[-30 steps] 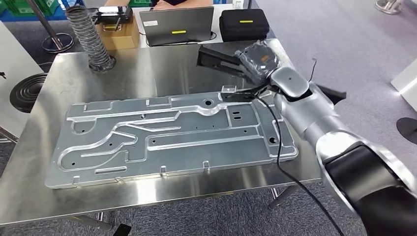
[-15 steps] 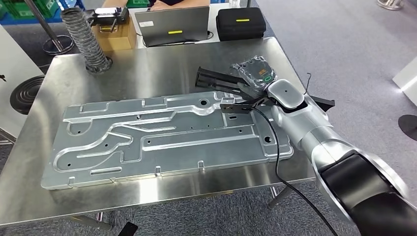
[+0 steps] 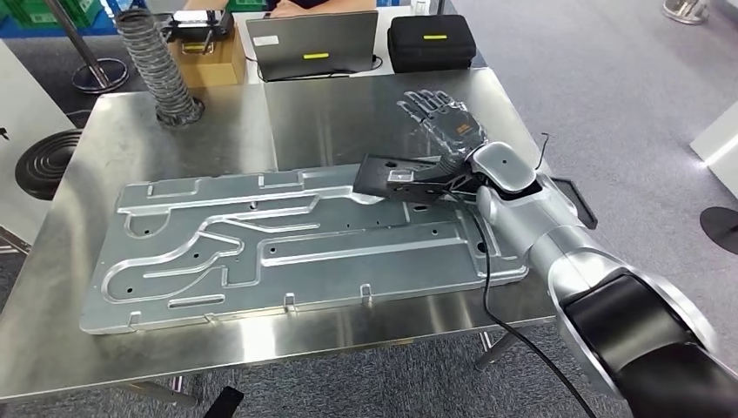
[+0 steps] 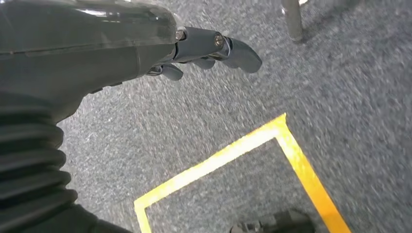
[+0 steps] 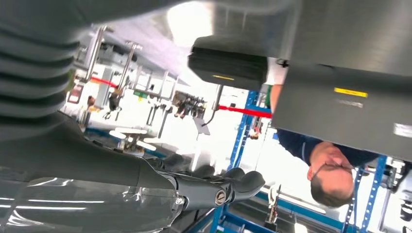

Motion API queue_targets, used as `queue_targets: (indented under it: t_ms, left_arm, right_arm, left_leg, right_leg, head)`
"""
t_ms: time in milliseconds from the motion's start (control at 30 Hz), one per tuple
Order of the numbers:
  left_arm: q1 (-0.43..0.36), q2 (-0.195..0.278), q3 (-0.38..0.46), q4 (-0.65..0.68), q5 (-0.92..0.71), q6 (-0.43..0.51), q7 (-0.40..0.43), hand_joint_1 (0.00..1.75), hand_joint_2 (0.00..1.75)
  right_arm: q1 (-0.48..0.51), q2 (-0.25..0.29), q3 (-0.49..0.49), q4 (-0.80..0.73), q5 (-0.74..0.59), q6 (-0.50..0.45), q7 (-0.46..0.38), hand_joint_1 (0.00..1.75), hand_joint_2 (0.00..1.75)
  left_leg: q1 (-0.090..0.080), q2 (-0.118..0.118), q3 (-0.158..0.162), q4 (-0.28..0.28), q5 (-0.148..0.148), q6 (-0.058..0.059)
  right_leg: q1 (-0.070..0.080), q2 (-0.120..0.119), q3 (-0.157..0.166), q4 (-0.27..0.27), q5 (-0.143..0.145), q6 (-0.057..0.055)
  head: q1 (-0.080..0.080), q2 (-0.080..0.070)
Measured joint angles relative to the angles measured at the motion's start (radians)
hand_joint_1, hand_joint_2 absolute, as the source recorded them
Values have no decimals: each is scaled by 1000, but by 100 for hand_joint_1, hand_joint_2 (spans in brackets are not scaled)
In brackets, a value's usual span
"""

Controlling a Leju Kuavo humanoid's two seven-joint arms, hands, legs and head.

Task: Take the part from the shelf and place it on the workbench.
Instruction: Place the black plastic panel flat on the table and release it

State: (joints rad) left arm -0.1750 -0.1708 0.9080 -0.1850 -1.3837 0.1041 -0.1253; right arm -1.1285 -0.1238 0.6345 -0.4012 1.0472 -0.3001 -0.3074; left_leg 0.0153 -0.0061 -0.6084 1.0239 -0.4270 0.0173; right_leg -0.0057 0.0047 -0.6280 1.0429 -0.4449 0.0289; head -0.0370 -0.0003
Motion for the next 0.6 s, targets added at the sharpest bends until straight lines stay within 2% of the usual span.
queue_targets:
  t_ms: [33,100,133,167,200,233,267,300,333,400,467,500,533,600]
  left_arm:
    - [-2,0,0,0,0,-1,-2,0,0]
    - [-2,-1,0,0,0,-3,-5,0,0]
    - [-1,-2,0,0,0,-3,-6,0,0]
    - [-1,-2,0,0,0,-3,-7,0,0]
    - [0,-2,0,0,1,-3,-7,0,0]
    - [-1,-2,0,0,1,-3,-7,0,0]
    - [-1,-3,0,0,1,-3,-8,0,0]
    - [-2,-3,0,0,1,-3,-9,0,0]
    - [-2,-4,0,0,2,-3,-9,0,0]
    - [-1,-5,0,0,2,-3,-10,0,0]
    - [-1,-5,0,0,2,-3,-10,0,0]
    - [-1,-4,0,0,2,-3,-9,0,0]
    - [-1,-4,0,0,2,-3,-9,0,0]
    - [2,-4,0,0,4,-2,-7,0,0]
  right_arm:
    - [-1,0,-8,0,-13,13,-8,0,0]
    - [0,-1,-27,-1,-46,48,-27,0,0]
    - [3,-2,-35,-1,-62,67,-38,0,0]
    - [5,-2,-45,-1,-77,85,-47,0,0]
    - [5,-2,-55,-1,-90,99,-56,0,0]
    - [4,-3,-66,-3,-102,111,-63,0,0]
    - [0,-4,-77,-5,-112,120,-69,0,0]
    - [-5,-5,-88,-9,-121,127,-74,0,0]
    - [-11,-6,-99,-14,-129,133,-79,0,0]
    - [-21,-13,-120,-25,-144,145,-88,0,0]
    - [-29,-21,-140,-43,-157,160,-97,0,0]
    - [-36,-26,-149,-55,-163,169,-100,0,0]
    - [-45,-30,-156,-67,-169,179,-103,0,0]
    - [-66,-41,-169,-88,-179,202,-109,0,0]
  left_leg:
    - [2,0,1,-3,2,5]
    - [1,0,0,-3,2,9]
    - [1,0,0,-3,2,10]
    - [1,0,0,-2,2,10]
    - [0,0,1,-2,2,10]
    - [0,0,2,-2,1,9]
    - [-1,0,4,-2,1,9]
    - [-3,0,4,-2,0,7]
    - [-4,-1,3,-1,-1,4]
    - [-6,-1,1,-2,-1,-4]
    - [-6,0,0,1,-5,-15]
    - [-6,0,-7,17,-17,-21]
    - [-5,0,-21,50,-40,-26]
    - [-2,1,-76,176,-104,-34]
  right_leg:
    - [-1,-1,-19,43,-26,5]
    - [-2,-1,-81,179,-90,12]
    - [-3,-1,-110,238,-110,14]
    - [-3,-1,-125,266,-111,14]
    - [-2,-1,-120,251,-91,12]
    - [-2,-1,-95,197,-57,8]
    - [0,-1,-59,120,-19,2]
    - [3,-2,-25,48,9,-4]
    - [6,-2,-3,-1,24,-10]
    - [12,-3,9,-31,26,-17]
    - [9,-4,11,-38,30,-26]
    - [5,-4,14,-42,32,-31]
    - [2,-5,16,-46,35,-36]
    - [1,-6,17,-47,35,-41]
  head:
    - [0,0]
    - [0,0]
    - [0,0]
    - [0,0]
    - [0,0]
    - [0,0]
    - [0,0]
    - [0,0]
    - [0,0]
    - [0,0]
    - [0,0]
    - [0,0]
    - [0,0]
    - [0,0]
